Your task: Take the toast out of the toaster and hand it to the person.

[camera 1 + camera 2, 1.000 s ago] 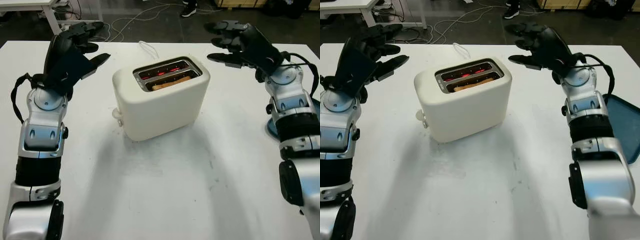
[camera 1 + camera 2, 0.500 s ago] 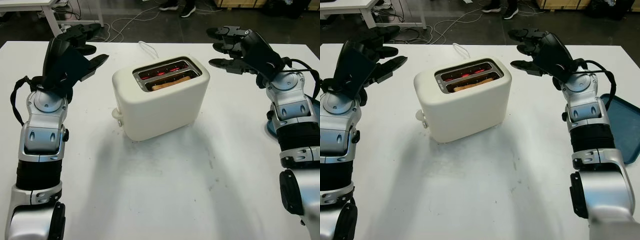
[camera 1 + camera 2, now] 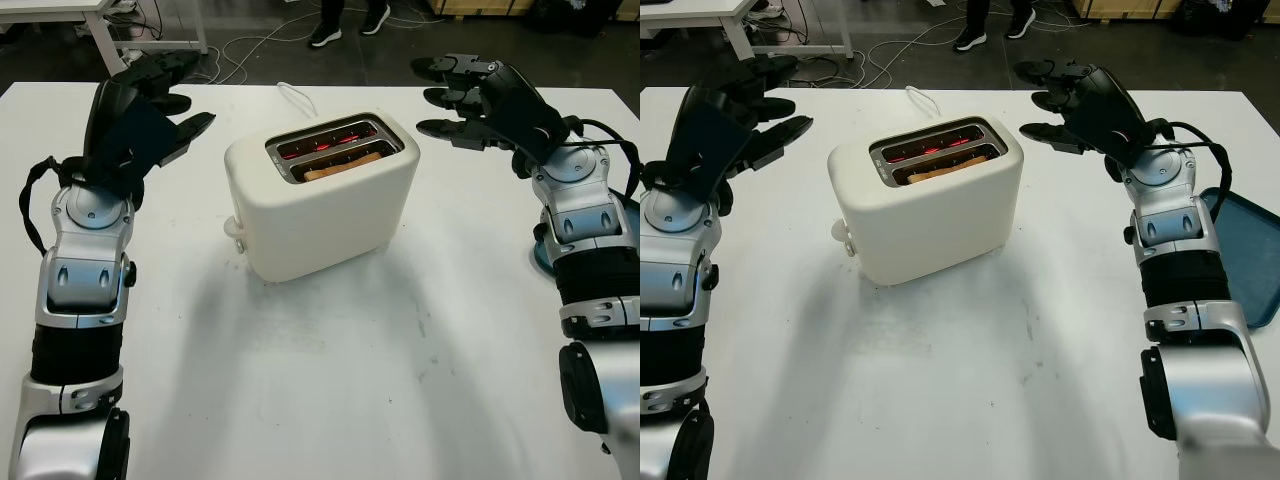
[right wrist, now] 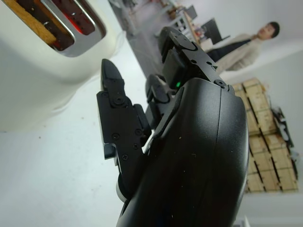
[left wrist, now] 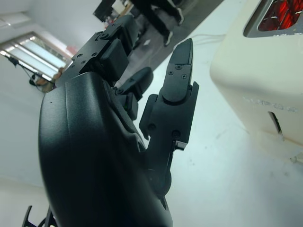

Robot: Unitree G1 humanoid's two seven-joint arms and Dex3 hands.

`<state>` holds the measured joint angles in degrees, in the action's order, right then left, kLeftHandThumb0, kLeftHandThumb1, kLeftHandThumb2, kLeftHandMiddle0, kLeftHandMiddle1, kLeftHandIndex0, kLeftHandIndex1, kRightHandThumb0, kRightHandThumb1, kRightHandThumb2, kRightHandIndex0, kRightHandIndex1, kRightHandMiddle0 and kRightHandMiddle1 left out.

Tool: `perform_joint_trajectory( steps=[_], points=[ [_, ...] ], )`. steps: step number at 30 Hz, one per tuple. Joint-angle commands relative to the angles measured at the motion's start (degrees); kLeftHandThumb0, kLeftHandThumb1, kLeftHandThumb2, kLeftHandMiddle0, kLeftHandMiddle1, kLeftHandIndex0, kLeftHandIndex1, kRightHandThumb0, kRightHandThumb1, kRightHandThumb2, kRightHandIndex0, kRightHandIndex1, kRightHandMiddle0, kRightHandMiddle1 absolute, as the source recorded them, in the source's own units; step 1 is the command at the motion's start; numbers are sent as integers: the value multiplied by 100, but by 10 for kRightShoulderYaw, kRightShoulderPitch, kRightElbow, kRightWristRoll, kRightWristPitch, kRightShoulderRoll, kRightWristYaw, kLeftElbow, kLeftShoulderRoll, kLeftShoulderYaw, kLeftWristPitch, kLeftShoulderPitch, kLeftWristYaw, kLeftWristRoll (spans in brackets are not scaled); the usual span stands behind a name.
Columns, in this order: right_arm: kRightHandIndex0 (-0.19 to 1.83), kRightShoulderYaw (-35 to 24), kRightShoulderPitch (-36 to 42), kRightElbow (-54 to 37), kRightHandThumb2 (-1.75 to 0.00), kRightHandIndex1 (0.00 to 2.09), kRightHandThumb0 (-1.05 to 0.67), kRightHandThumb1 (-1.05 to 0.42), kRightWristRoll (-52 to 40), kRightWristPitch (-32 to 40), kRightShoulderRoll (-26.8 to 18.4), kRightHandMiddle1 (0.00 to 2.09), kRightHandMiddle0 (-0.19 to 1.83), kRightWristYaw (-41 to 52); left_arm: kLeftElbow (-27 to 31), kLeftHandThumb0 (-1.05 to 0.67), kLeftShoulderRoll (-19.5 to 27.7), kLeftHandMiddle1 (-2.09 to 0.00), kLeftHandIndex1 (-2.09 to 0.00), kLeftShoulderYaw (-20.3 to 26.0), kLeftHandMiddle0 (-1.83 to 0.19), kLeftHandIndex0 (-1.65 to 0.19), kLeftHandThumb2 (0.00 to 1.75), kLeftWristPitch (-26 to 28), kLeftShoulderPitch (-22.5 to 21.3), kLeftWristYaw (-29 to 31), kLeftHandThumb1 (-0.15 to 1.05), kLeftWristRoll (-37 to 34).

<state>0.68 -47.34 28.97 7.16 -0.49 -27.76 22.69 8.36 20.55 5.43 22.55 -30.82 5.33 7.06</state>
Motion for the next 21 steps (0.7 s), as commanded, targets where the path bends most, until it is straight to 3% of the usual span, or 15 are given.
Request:
perform_joint_trajectory(
  steps=[1,21],
  points=[
    [51,-2,5,-9,-6,4,-15,-92,-5,5,1,1,50,0,10,-29,2,-72,-7,-4,-33,-57,16,6,4,-1,92,8],
    [51,0,12,-36,-9,4,-12,-92,-6,37,5,0,49,3,13,-27,6,-72,-5,-3,-30,-55,17,15,7,1,92,7]
  ],
)
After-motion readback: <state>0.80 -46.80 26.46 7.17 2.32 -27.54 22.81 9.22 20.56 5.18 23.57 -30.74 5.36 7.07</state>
